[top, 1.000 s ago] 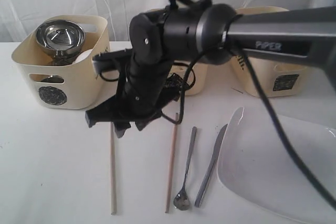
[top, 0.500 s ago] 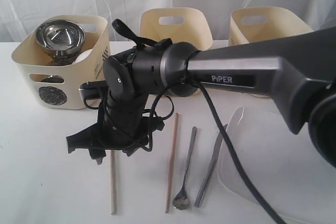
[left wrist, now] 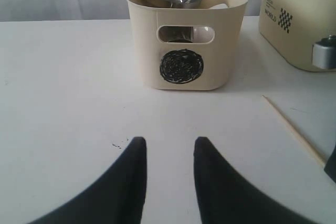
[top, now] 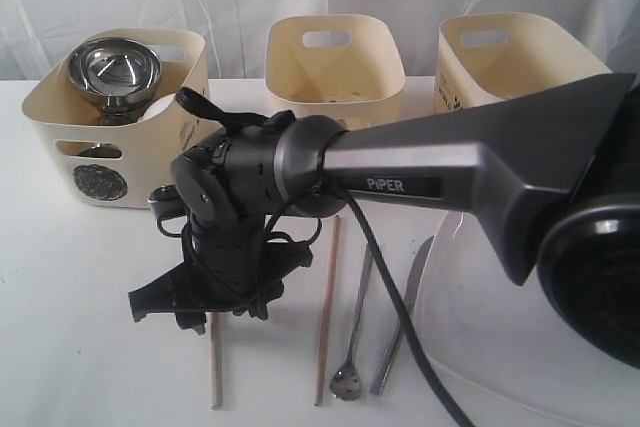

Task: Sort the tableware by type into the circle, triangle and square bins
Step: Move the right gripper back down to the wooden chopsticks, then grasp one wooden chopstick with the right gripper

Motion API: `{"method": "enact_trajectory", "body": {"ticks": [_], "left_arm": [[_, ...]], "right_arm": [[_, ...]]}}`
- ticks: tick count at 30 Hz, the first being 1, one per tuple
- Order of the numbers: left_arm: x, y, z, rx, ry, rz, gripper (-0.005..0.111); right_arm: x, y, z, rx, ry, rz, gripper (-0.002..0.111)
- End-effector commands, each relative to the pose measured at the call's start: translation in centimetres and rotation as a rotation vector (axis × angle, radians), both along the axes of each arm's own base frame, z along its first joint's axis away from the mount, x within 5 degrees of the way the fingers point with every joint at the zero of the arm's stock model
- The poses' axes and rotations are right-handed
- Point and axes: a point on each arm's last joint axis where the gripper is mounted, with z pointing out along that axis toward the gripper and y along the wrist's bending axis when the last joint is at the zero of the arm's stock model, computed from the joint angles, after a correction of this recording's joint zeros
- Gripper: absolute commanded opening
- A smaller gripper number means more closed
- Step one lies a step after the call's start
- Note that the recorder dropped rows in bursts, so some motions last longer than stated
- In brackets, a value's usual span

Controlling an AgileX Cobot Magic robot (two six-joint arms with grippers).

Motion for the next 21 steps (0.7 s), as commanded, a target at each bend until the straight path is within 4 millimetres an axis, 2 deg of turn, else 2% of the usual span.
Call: {"method": "enact_trajectory", "body": {"ticks": [1, 9, 17, 21], "left_arm": [[0.0, 0.0, -0.2, -0.002, 0.004, -0.003, 0.036], [0.0, 0.0, -0.2, -0.002, 0.004, -0.003, 0.036], [0.0, 0.0, -0.2, -0.002, 0.004, -0.003, 0.036], [0.0, 0.0, -0.2, -0.002, 0.004, -0.003, 0.036]], "right_arm": [[0.0, 0.3, 0.4, -0.009, -0.017, 0.002, 0.052], [-1.0, 1.3, 0.6, -0.009, -0.013, 0.032, 0.052], [-1.5, 1.5, -1.4, -0.069, 0.038, 0.047, 0.052], [-1.5, 1.4, -1.7, -0.090, 0.035, 0.055, 0.051]]}}
